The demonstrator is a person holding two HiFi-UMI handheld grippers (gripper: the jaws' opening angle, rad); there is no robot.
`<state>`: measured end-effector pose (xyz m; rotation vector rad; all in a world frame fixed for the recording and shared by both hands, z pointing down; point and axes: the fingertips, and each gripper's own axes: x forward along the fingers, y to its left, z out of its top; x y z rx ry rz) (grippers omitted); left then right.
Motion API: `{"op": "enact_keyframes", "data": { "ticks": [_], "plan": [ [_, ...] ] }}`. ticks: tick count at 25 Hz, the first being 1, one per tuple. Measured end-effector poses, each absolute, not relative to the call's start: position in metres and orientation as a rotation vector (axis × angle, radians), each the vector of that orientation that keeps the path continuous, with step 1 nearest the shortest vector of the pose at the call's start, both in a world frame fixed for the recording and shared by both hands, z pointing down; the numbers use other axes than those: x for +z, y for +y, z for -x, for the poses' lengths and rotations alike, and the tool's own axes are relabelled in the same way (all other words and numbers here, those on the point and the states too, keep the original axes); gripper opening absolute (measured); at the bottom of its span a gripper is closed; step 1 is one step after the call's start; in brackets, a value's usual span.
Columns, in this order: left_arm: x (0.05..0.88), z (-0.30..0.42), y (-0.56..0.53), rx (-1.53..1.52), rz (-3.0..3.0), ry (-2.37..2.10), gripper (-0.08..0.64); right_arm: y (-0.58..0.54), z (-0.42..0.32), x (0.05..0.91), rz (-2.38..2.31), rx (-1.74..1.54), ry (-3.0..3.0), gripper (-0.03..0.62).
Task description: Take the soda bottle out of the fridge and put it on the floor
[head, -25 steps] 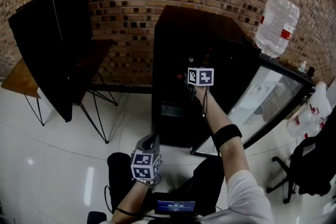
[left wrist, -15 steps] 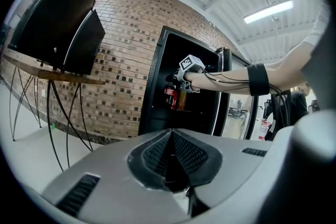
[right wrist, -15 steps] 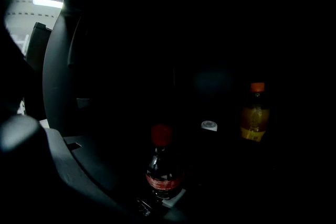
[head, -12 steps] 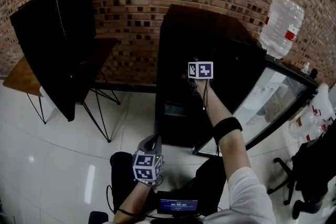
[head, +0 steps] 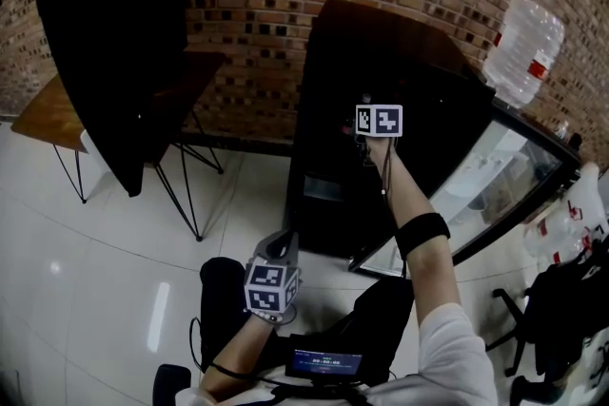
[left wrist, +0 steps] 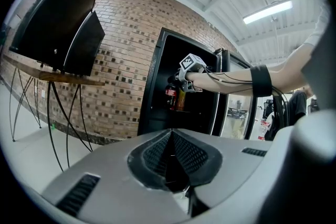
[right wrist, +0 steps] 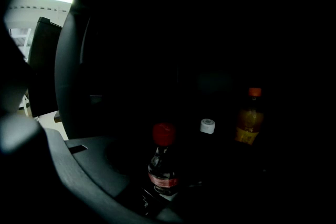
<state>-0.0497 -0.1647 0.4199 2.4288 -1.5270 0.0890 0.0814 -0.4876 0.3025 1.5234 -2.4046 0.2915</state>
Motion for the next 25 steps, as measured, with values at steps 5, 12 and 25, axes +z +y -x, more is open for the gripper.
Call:
{"op": "enact_keyframes", "data": {
  "ticks": [5, 12, 25],
  "plan": [
    [0.418, 0.043, -0.163, 0.087, -2.444, -1.512, 0.002, -0.451, -0.083, 0.291, -1.478, 0.261, -2.467, 0.164],
    [0.425, 0.029, -0.156, 0.116, -2.458, -1.473, 0.002, -0.374, -0.086, 0.296, -1.372, 0.21, -2.536, 0.164],
    [0.476, 0.026, -0.16, 0.232, -2.399, -1.446, 0.002, -0.256, -0.073, 0.409, -1.227, 0.283, -2.549, 0.164]
  ]
}}
